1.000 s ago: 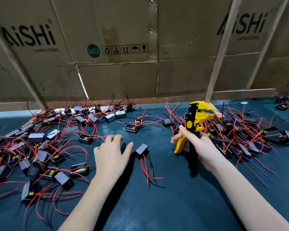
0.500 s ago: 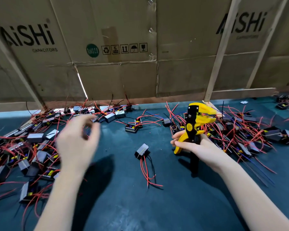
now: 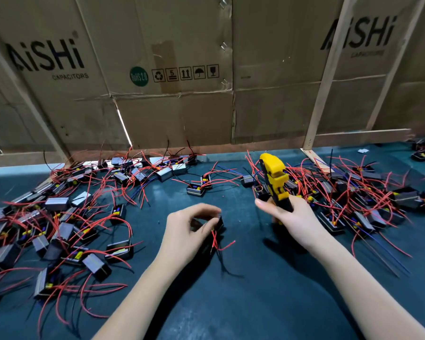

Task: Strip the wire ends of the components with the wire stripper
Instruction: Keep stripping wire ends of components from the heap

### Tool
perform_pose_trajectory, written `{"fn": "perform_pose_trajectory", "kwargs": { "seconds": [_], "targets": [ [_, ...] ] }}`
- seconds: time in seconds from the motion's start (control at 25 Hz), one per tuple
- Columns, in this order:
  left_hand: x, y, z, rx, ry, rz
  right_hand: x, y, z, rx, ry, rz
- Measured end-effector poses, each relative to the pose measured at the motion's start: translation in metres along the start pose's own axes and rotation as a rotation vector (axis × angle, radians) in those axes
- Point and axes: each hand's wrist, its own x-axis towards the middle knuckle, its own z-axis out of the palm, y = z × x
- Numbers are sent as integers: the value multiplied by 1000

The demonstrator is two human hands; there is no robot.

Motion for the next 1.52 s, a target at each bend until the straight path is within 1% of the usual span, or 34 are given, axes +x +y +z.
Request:
{"fn": "perform_pose_trajectory", "kwargs": {
  "seconds": [0.08, 0.16, 0.24, 0.32, 0.36, 0.4, 0.56, 0.68, 0.84, 1.2, 1.32, 1.52],
  "targets": [
    [3, -1, -2, -198, -50, -150, 1, 1, -4, -131, 65, -61],
    [6, -4, -6, -285, -95, -180, 1, 1, -6, -243, 125, -70],
    [5, -5, -6, -314, -92, -171, 0, 2, -7, -456, 229, -132],
    [3, -5, -4, -293, -72, -169, -3, 5, -7, -791, 324, -240],
    [3, -5, -3, -271, -79, -164, -3, 7, -7, -923, 352, -276],
    [3, -5, -3, -268, -95, -155, -2, 9, -7, -996, 369, -280],
    [5, -4, -5, -387, -140, -120, 1, 13, -3, -1018, 457, -233],
    [1, 0, -3, -368, -200, -84, 0, 13, -1, -1071, 510, -222],
    [0, 4, -1, -330, -182, -79, -2, 11, 4, -1167, 548, -243],
    [0, 5, 4, -206, -144, -162, -1, 12, 9, -1187, 528, -281],
    [-2, 5, 4, -185, -157, -147, 0, 11, 8, -1208, 506, -282],
    [-1, 6, 2, -177, -171, -129, 0, 8, 4, -1266, 438, -222]
  ]
}}
